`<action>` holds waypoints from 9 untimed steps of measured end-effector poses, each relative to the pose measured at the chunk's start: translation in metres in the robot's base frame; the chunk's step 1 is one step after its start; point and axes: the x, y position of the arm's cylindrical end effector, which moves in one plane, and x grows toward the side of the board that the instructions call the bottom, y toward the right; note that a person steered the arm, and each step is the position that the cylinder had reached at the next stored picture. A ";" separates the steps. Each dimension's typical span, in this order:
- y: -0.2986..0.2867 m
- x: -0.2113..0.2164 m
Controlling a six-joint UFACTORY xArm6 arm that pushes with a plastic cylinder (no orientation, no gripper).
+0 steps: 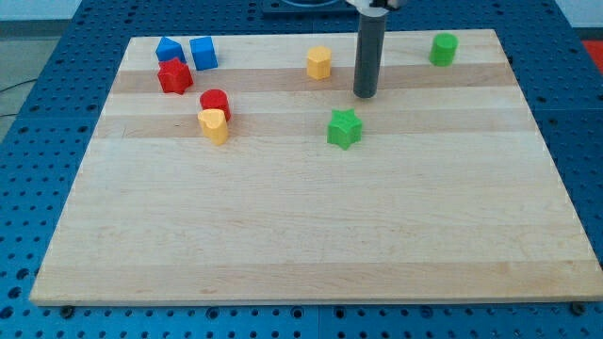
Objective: Slide the green star to the center left of the board
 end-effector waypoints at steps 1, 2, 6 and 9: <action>0.002 0.003; 0.016 0.009; -0.063 0.113; -0.166 0.146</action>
